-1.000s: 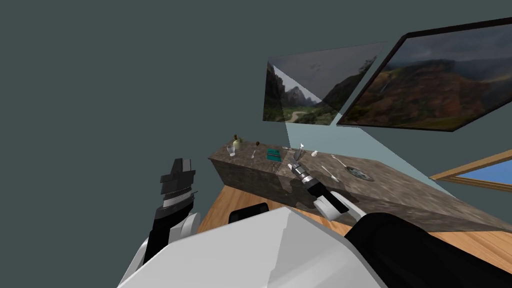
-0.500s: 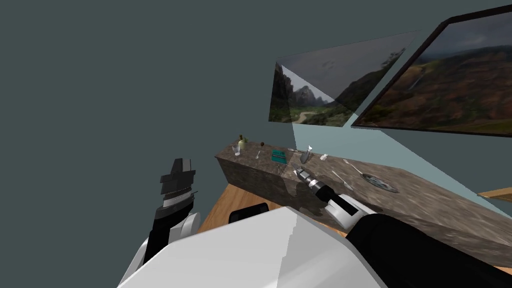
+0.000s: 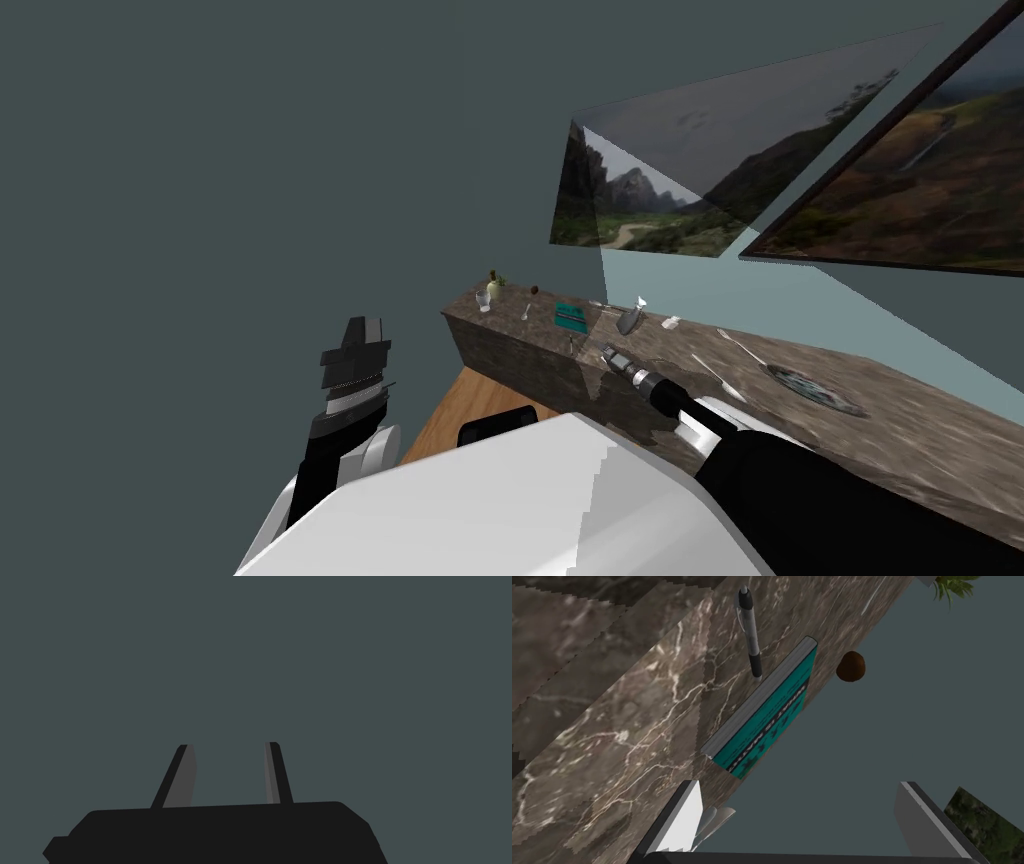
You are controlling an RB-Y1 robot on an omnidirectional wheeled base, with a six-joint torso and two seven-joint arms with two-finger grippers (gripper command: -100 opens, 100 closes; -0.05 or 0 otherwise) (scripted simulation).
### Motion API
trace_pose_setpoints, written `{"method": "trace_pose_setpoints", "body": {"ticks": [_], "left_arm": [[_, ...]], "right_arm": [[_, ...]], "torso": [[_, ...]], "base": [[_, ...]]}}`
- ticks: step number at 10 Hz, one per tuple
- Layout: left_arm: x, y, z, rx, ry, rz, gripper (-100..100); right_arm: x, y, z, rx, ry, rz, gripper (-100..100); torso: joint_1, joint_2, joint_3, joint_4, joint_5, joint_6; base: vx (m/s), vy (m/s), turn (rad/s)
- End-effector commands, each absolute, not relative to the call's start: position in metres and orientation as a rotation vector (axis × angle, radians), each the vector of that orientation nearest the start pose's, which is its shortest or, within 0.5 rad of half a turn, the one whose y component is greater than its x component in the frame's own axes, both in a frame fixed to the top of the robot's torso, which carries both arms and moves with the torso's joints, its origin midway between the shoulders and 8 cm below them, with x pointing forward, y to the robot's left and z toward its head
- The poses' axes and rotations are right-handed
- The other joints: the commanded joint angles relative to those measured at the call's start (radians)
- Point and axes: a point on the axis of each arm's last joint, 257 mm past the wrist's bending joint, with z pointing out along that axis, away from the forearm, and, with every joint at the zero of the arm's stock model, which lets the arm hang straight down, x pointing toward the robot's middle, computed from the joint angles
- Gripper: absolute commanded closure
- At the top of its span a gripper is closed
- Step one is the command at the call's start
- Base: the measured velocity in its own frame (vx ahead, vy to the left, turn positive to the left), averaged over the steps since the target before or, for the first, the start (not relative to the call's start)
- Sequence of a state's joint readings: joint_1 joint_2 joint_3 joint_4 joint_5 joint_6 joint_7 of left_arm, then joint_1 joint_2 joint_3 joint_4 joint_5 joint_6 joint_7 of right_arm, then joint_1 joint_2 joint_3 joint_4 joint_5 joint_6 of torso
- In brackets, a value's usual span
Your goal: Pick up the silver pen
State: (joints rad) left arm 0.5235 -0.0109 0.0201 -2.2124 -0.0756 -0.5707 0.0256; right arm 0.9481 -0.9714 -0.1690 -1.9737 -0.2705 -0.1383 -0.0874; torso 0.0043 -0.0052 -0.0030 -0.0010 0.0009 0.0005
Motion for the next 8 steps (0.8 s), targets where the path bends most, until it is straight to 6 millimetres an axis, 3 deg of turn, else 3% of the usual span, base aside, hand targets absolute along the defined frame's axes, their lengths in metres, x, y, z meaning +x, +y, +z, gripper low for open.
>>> {"method": "trace_pose_setpoints", "body": {"ticks": [1,2,3,4,5,8], "left_arm": [[0.343,0.281,0.000,-0.638,0.656,-1.250,0],[0.343,0.281,0.000,-0.638,0.656,-1.250,0],[0.343,0.281,0.000,-0.639,0.656,-1.250,0],[0.343,0.281,0.000,-0.638,0.656,-1.250,0],[0.343,0.281,0.000,-0.638,0.656,-1.250,0],[0.343,0.281,0.000,-0.639,0.656,-1.250,0]], "right_arm": [[0.266,-0.486,-0.270,0.987,1.878,0.564,-100],[0.249,-0.501,-0.282,1.014,1.925,0.500,-100],[0.250,-0.501,-0.282,1.001,1.938,0.496,-100],[0.232,-0.516,-0.293,1.024,1.987,0.430,-100],[0.233,-0.516,-0.292,1.015,1.995,0.428,-100],[0.184,-0.557,-0.314,1.047,2.138,0.238,-100]], "torso": [[0.000,0.000,0.000,0.000,0.000,0.000],[-0.001,-0.001,0.000,0.000,0.000,0.000],[0.001,-0.003,-0.002,-0.001,0.000,0.000],[0.001,-0.003,-0.002,-0.001,0.000,0.000],[0.002,-0.002,-0.001,-0.001,0.000,0.000],[0.001,-0.004,-0.002,-0.001,0.000,0.000]], "base": [[0.057,0.054,0.141],[0.111,0.099,0.197],[0.088,0.083,0.060],[0.076,0.094,0.121],[0.054,0.065,0.068],[0.111,0.095,0.176]]}}
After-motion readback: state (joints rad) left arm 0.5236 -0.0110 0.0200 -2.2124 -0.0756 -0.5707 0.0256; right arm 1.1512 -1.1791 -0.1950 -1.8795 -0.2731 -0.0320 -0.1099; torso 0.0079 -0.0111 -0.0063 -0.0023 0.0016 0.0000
